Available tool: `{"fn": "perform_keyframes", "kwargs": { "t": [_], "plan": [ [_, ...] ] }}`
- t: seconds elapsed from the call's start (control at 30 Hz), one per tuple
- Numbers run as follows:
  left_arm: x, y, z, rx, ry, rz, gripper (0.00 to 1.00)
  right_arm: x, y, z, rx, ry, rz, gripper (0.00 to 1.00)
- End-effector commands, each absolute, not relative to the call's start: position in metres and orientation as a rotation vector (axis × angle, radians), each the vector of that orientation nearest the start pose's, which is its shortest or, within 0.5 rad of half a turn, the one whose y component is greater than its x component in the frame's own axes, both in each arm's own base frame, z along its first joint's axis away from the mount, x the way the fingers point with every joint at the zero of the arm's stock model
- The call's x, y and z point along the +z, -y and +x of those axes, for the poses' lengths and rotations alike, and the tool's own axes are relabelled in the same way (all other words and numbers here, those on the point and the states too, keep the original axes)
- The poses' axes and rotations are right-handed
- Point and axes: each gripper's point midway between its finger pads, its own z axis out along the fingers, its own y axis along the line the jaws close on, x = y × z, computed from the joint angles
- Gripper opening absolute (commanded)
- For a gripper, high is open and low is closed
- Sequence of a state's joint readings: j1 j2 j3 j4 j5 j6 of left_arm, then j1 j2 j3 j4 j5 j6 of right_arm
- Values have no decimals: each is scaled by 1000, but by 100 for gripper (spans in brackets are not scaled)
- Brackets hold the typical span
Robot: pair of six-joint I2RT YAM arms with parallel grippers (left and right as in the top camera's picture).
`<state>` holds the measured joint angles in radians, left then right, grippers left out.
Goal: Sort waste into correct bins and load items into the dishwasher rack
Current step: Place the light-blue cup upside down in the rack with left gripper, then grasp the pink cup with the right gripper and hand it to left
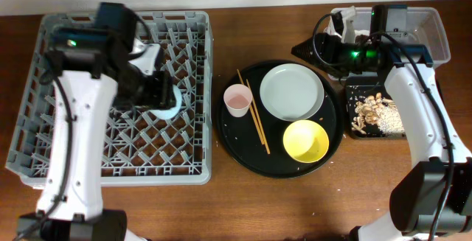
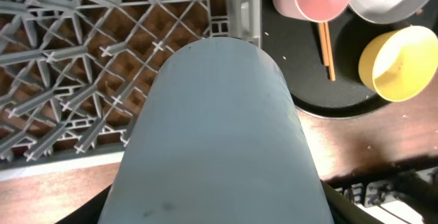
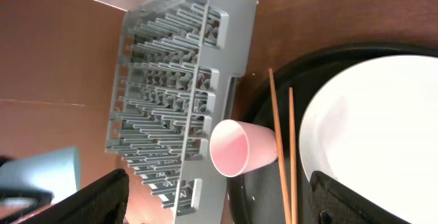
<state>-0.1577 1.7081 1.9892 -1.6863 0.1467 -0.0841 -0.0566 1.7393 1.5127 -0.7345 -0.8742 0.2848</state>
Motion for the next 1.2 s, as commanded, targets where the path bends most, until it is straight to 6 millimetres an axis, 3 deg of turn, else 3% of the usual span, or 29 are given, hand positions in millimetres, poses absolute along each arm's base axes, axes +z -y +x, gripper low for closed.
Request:
{"fn": "perform_keyframes", "kwargs": {
  "t": [0.0, 0.07, 0.2, 0.23, 0.3, 0.37, 0.43, 0.47, 0.5, 0.6, 0.67, 0.7, 0.73, 0.77, 0.8, 0.93, 1.03, 1.1, 1.17],
  "plan": [
    [231, 77, 287, 21, -3076, -43, 46, 214, -98, 431, 1105, -2451, 84, 84],
    [192, 79, 276, 147, -3138, -108, 46, 213, -97, 431, 1096, -2454, 86, 84],
    [118, 84, 276, 159, -3162, -108, 47, 211, -97, 429, 1087, -2465, 72, 84],
    [105, 85, 281, 143, -3139, -109, 47, 211, -97, 429, 1088, -2465, 72, 84],
    [97, 90, 293, 108, -3088, -111, 47, 210, -98, 427, 1090, -2472, 75, 84],
    [97, 91, 297, 96, -3070, -111, 47, 209, -98, 426, 1092, -2478, 79, 84],
    [97, 91, 297, 96, -3070, -112, 62, 209, -98, 426, 1092, -2481, 82, 84],
    [97, 91, 297, 96, -3069, -112, 60, 208, -97, 426, 1084, -2483, 84, 84],
    [97, 90, 300, 107, -3057, -111, 47, 208, -97, 426, 1083, -2484, 84, 84],
    [99, 90, 304, 108, -3039, -112, 47, 208, -97, 425, 1085, -2486, 85, 84],
    [133, 94, 316, 81, -2999, -114, 67, 202, -117, 421, 1045, -2523, 32, 80],
    [166, 99, 328, 42, -2935, -97, 76, 187, -132, 418, 896, -2603, 40, 78],
    [192, 102, 338, 10, -2875, -81, 82, 175, -142, 416, 785, -2649, 65, 75],
    [218, 106, 349, -27, -2807, -86, 86, 155, -168, 411, 635, -2707, 64, 65],
    [235, 105, 365, -64, -2732, -90, 87, 143, -182, 408, 568, -2731, 44, 63],
    [242, 78, 392, -208, -2666, -169, 87, 82, -212, 408, 460, -2824, 10, 47],
    [239, 66, 393, -207, -2674, -188, 87, 64, -212, 411, 451, -2853, 40, 36],
    [235, 66, 395, -206, -2684, -189, 87, 61, -214, 413, 454, -2848, 38, 35],
    [229, 70, 396, -226, -2704, -185, 87, 58, -214, 414, 452, -2852, 39, 15]
  ]
}}
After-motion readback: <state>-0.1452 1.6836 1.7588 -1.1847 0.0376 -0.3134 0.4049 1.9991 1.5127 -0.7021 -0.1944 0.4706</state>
